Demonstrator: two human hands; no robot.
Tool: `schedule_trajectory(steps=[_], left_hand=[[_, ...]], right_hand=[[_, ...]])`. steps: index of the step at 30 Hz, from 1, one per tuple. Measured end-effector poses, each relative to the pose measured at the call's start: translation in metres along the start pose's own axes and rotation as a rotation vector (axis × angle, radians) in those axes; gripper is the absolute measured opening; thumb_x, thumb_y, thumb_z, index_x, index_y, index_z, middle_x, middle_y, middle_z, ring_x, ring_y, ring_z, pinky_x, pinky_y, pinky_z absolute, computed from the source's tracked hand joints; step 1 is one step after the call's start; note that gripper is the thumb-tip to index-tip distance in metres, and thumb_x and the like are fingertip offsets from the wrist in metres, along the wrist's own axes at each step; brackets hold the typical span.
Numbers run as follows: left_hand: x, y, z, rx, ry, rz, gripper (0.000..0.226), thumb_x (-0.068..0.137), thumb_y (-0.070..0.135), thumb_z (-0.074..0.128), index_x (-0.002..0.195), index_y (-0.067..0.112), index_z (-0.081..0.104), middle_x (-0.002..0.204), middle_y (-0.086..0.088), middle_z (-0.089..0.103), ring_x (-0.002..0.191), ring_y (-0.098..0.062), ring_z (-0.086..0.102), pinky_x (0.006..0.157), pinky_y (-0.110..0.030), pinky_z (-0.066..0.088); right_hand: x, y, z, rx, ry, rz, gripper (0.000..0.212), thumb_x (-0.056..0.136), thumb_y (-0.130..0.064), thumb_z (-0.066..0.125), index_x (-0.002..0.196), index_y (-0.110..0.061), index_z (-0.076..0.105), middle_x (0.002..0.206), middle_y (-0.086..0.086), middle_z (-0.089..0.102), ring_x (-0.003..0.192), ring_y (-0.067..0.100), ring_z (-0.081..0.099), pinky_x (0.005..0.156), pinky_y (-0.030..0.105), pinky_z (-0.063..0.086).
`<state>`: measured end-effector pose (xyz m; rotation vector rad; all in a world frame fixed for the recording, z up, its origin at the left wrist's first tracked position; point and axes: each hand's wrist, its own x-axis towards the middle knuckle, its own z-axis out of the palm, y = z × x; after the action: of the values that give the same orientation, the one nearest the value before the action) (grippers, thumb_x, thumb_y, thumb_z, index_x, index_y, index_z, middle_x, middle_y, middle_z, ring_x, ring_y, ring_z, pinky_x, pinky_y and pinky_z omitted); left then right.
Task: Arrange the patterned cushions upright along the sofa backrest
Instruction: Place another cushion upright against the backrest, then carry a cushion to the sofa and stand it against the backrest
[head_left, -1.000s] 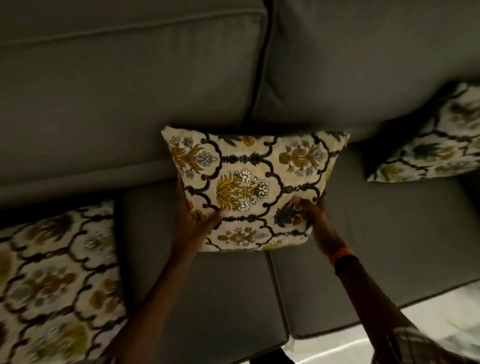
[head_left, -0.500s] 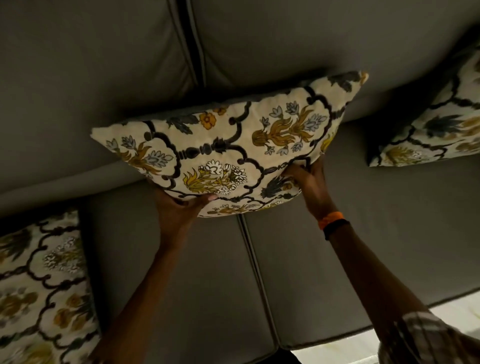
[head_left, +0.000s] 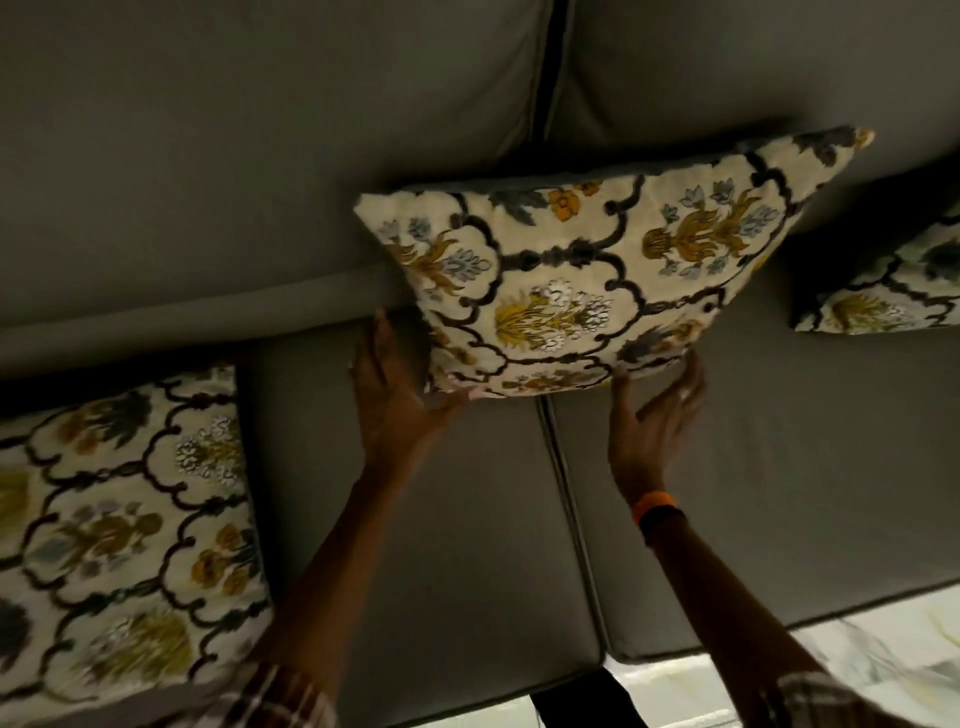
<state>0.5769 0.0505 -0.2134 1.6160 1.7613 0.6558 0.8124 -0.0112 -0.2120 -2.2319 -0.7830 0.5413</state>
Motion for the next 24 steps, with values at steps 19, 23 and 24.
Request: schedule_trajectory(steps=[19,23,24], left_hand=[[-0.090,-0.366,-0.359,-0.344,-0.021,-0.771,0.151,0.043,0.067,0.088,0.162,0.025,0.005,0.167,-0.009,0.022,0.153,-0.031,0.028,0.123,-0.049,0.032],[-0.084,-0.364,-0.356,-0.435,0.046,-0.684,0.117,0.071,0.023,0.092,0.159,0.019,0.016,0.161,-0.008,0.036,0.147,-0.027,0.037,0.112,-0.031,0.034],[-0.083,-0.360,-0.357,-0.419,0.087,-0.626,0.115,0.070,0.017,0.092,0.159,0.019,0.018,0.159,-0.006,0.038,0.145,-0.023,0.039,0.108,-0.023,0.033]], right_hand=[[-0.349,-0.079,0.310,0.187,-0.677,0.107,0.097,0.075,-0.058,0.094,0.157,-0.031,0.049,0.157,0.000,0.059,0.147,0.024,0.055,0.122,0.059,0.042],[-0.350,-0.146,0.271,0.333,-0.790,0.165,0.068,0.087,-0.021,0.089,0.148,-0.021,0.059,0.138,0.007,0.074,0.098,0.002,0.080,0.082,0.030,0.068],[-0.353,-0.156,0.265,0.359,-0.761,0.164,0.070,0.088,-0.014,0.086,0.150,-0.021,0.056,0.139,0.007,0.073,0.100,0.004,0.079,0.080,0.029,0.068]])
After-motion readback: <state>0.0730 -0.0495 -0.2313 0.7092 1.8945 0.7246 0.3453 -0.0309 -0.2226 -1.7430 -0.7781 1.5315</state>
